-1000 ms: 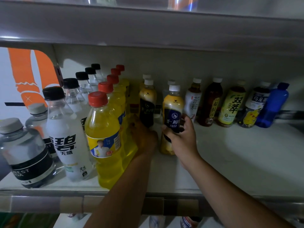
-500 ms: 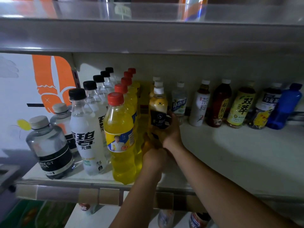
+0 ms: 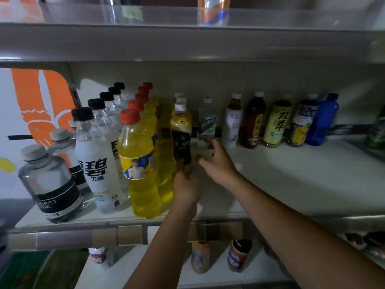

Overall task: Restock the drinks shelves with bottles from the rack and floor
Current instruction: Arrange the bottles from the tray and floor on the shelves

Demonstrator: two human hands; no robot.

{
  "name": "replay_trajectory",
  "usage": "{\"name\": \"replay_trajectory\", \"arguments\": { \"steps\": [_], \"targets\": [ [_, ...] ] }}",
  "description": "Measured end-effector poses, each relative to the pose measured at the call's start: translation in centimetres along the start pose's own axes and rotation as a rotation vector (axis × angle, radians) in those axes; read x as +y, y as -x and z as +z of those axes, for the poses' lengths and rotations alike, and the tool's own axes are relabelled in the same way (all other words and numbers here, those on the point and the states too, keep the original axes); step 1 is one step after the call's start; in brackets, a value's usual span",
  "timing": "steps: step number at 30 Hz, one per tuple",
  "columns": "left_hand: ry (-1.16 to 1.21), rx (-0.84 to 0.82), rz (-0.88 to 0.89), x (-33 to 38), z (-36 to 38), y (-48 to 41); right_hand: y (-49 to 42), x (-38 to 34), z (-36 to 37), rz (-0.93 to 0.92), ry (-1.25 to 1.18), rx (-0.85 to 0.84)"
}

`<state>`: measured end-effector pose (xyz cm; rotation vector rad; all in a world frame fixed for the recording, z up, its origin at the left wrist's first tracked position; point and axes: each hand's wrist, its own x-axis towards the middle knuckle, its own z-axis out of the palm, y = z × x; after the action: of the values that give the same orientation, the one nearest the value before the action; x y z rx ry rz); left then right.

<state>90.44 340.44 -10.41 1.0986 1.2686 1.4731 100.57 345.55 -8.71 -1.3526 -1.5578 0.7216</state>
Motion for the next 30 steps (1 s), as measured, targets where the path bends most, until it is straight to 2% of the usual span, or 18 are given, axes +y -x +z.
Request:
{"name": "replay_trajectory", "arguments": {
  "steps": [3, 7, 11, 13, 20, 28, 30],
  "targets": [
    [-0.176, -0.060, 0.105, 0.2, 1.2, 1.1, 2.6, 0.7, -3.3, -0.033, 0.302, 0.099],
    [-0.711, -0.187, 0.400, 0.5, 3.8, 3.2, 7.1, 2.0, -8.4, 0.038, 0.792, 0.156],
    [-1.112, -0.350, 0.554, 1.6, 7.6, 7.4, 13.8, 3.7, -13.7, 0.167, 0.945, 0.198],
    [-1.214, -0.460, 0.641, 1.7, 9.7, 9.9, 17.5, 4.2, -16.4, 0.252, 0.977, 0.214],
    [-1.299, -0.755, 0.940, 0.9, 17.2, 22.7, 33.5, 6.2, -23.6, 0.556, 1.002, 0.379],
    [-1.097, -1.007, 1.207, -2.7, 21.2, 37.3, 50.9, 8.0, -26.6, 0.902, 1.008, 0.525],
    [-1.113, -1.091, 1.271, -4.1, 21.9, 40.1, 54.3, 8.9, -26.5, 1.006, 1.015, 0.551]
  ]
}}
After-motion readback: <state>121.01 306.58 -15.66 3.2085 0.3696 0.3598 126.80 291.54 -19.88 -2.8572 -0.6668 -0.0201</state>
